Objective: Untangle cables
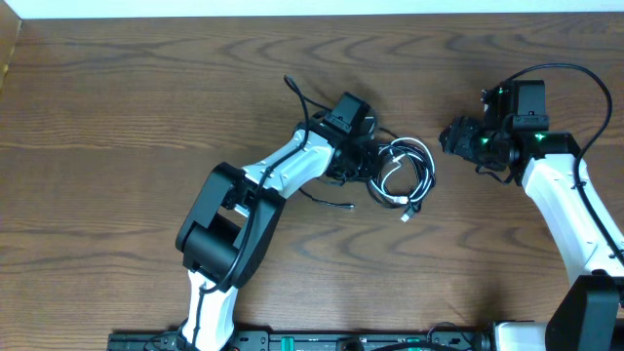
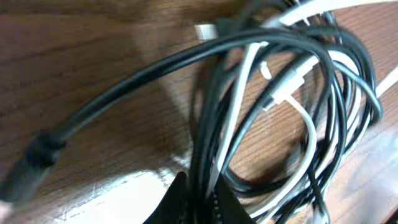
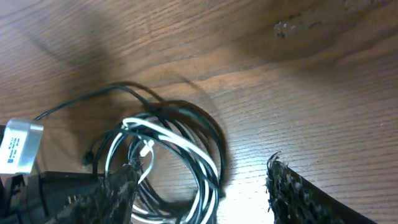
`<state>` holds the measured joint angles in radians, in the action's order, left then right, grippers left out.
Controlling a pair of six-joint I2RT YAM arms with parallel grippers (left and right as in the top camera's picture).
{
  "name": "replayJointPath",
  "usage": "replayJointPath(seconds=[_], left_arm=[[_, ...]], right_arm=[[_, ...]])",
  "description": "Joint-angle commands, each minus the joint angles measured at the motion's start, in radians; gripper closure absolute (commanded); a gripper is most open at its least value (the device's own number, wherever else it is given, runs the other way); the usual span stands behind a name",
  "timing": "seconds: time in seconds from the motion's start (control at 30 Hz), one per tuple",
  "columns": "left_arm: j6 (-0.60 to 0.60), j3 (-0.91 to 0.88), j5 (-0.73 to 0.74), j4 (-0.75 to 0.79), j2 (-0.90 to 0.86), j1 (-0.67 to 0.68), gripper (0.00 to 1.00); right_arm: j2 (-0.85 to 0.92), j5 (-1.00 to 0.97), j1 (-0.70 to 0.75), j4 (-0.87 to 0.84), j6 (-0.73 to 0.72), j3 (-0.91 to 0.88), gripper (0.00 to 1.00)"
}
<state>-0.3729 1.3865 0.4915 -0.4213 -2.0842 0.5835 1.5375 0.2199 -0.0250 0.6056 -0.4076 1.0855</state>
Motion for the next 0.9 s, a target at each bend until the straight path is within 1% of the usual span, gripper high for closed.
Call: replayJointPath(seconds=[0.0, 0.1, 0.13, 0.23, 0.3, 0.4, 0.47, 0.6, 0.67, 0.87], left_arm=[[0.006, 0.013, -0.005, -0.002, 0.034, -0.011, 0.92], [0.017, 0.013, -0.001, -0.007, 0.108, -0.018, 0.93], [0.017, 0.013, -0.001, -0.011, 0.154, -0.018, 0.92], [0.017, 0.013, -0.001, -0.03, 0.231, -0.018, 0.93], [0.026, 0.013, -0.001, -0.071, 0.288, -0.018, 0.93], [0.073, 0.013, 0.053, -0.153, 0.33, -0.019, 0.92], [0.074, 0.013, 0.07, -0.186, 0.332, -0.022, 0.93], [0.096, 0.013, 0.173, -0.225, 0.332, -0.051, 0.92], [0.096, 0.013, 0.246, -0.226, 0.332, -0.08, 0.92], [0.095, 0.013, 0.443, -0.237, 0.332, -0.175, 0.93]], right_arm=[[-0.005, 0.0, -0.024, -0.004, 0.06, 0.006, 0.34], [-0.005, 0.031, -0.045, -0.015, 0.119, 0.006, 0.35], [-0.005, 0.065, -0.053, -0.029, 0.153, 0.006, 0.37], [-0.005, 0.151, -0.064, -0.062, 0.227, 0.006, 0.4], [-0.005, 0.22, -0.071, -0.081, 0.292, 0.006, 0.4], [-0.005, 0.311, -0.08, -0.094, 0.379, 0.006, 0.4], [-0.005, 0.314, -0.088, -0.093, 0.388, 0.006, 0.4], [-0.003, 0.314, -0.118, -0.093, 0.412, 0.006, 0.39], [-0.003, 0.311, -0.139, -0.093, 0.429, 0.006, 0.37], [-0.003, 0.307, -0.166, -0.067, 0.442, 0.006, 0.37]])
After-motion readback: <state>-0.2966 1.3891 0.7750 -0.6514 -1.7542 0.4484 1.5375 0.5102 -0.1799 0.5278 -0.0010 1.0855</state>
